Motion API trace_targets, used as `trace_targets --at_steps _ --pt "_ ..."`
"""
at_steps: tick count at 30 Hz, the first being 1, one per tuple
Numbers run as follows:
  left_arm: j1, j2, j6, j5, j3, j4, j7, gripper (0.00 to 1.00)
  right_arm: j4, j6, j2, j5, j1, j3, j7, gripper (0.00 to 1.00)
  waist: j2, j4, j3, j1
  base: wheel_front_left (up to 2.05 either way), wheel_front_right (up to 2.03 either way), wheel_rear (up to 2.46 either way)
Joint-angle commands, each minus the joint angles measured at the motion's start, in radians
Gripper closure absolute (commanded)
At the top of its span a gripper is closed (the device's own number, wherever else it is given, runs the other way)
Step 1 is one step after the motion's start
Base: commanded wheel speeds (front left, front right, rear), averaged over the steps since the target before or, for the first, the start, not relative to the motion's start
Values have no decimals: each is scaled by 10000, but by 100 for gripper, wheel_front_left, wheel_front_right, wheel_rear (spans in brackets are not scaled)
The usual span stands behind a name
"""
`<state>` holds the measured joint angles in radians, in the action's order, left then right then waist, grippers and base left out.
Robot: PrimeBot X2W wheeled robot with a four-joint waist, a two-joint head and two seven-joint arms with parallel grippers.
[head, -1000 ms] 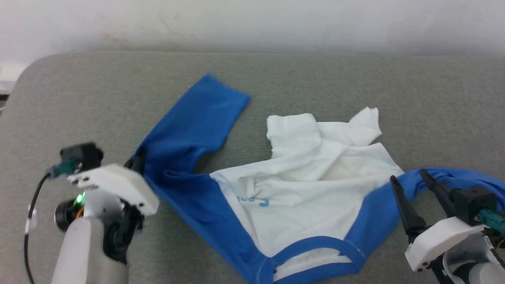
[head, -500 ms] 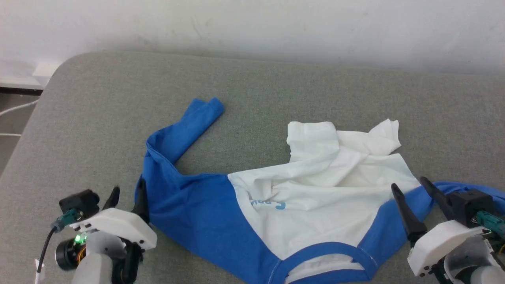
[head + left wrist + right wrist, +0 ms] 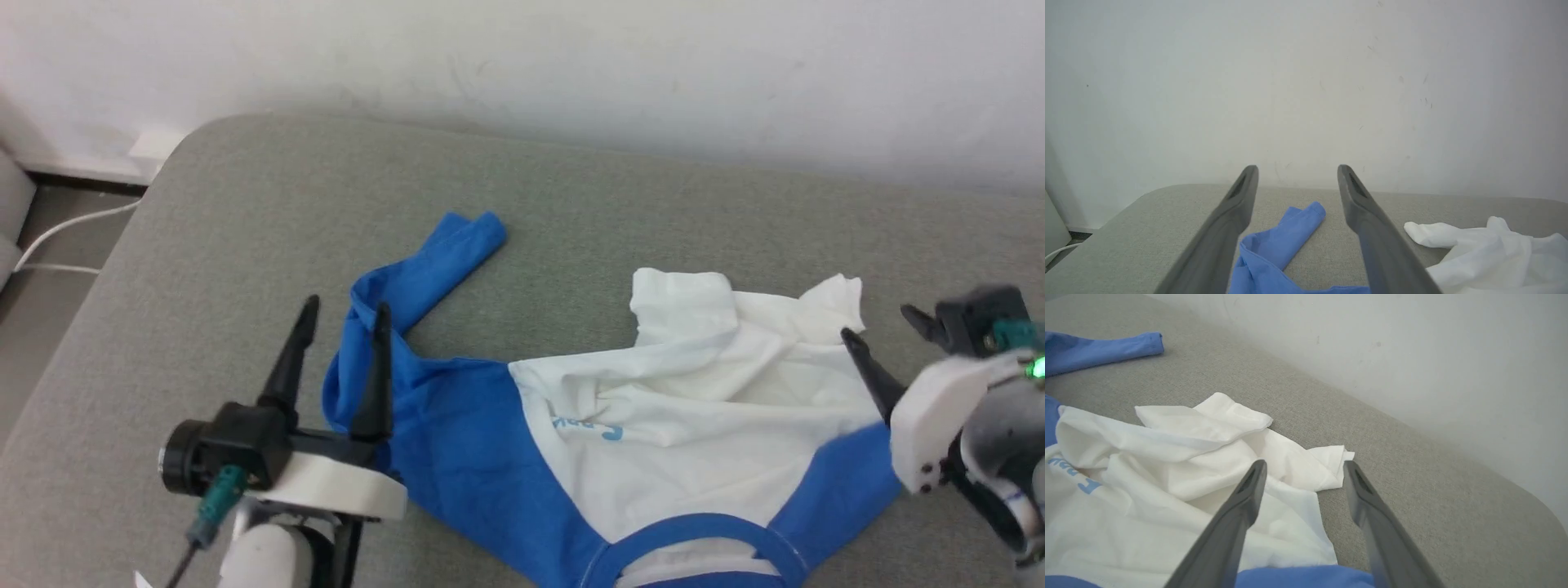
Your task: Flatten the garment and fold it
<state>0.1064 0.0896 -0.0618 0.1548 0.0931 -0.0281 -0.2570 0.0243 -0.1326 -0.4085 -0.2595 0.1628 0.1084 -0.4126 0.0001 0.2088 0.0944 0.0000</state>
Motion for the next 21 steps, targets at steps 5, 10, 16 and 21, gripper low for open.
trace_targets --at_steps 5,10,16,21 --pt "-550 -282 -80 -143 582 196 -45 0 -613 19 -753 -1152 1523 1401 -1694 0 -1 1079 676 0 0 0 0" --pt "-546 -374 -125 38 1083 17 -46 0 -1769 19 -1409 -1904 2613 2906 -3202 0 -1 1889 1015 0 0 0 0" --pt "-419 -390 46 464 1637 -120 -46 0 -3287 19 -1883 -1997 3509 3962 -3485 0 -1 2640 1381 0 0 0 0" --pt "-278 -392 250 736 2059 -123 -46 0 -4281 19 -2067 -2090 3951 4677 -3046 0 -1 3067 1645 0 0 0 0"
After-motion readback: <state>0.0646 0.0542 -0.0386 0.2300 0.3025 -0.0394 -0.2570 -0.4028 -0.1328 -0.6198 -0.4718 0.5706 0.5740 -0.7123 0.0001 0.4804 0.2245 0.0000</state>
